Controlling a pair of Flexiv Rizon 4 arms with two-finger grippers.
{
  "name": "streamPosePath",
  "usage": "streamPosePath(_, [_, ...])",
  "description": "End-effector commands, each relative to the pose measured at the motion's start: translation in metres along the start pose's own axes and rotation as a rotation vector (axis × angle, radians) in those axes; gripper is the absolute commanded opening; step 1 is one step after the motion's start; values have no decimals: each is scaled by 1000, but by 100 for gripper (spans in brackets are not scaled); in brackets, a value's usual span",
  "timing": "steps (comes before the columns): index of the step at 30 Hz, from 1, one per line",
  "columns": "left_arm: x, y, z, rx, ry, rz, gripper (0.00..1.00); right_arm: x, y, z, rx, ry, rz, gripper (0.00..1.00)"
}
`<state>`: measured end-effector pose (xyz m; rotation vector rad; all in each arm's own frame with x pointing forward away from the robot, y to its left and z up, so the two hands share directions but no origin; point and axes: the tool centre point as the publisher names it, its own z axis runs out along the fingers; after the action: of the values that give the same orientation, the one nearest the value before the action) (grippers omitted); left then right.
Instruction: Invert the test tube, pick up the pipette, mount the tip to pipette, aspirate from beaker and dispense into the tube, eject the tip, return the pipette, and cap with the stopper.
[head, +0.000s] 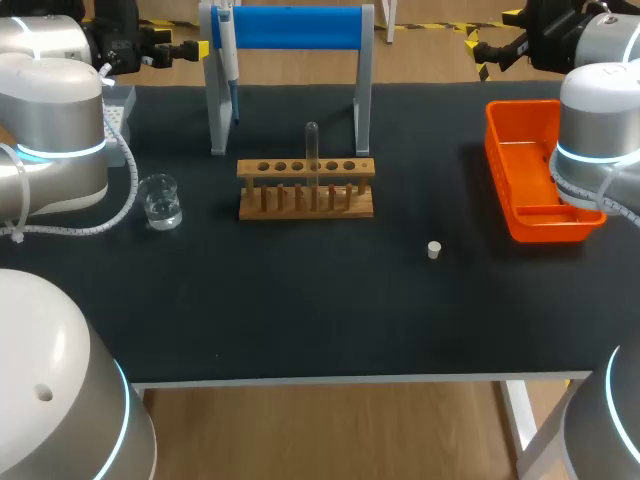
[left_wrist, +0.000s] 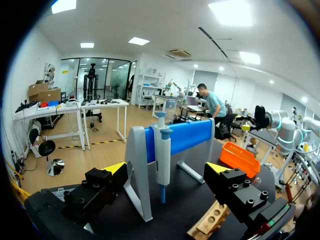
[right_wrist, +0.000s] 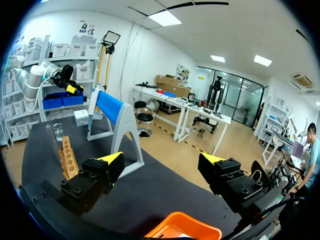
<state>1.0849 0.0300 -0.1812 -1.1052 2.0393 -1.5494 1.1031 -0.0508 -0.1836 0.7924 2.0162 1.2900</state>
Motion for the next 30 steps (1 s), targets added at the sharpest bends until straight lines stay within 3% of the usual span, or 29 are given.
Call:
streamPosePath(1, [1,1,0,2,-2,0,100,0,0,0,0,0,0,100])
streamPosePath(21, [1,1,0,2,-2,0,100,0,0,0,0,0,0,100])
streamPosePath(30, [1,1,0,2,-2,0,100,74,-27,-34,-32,213,-32,100])
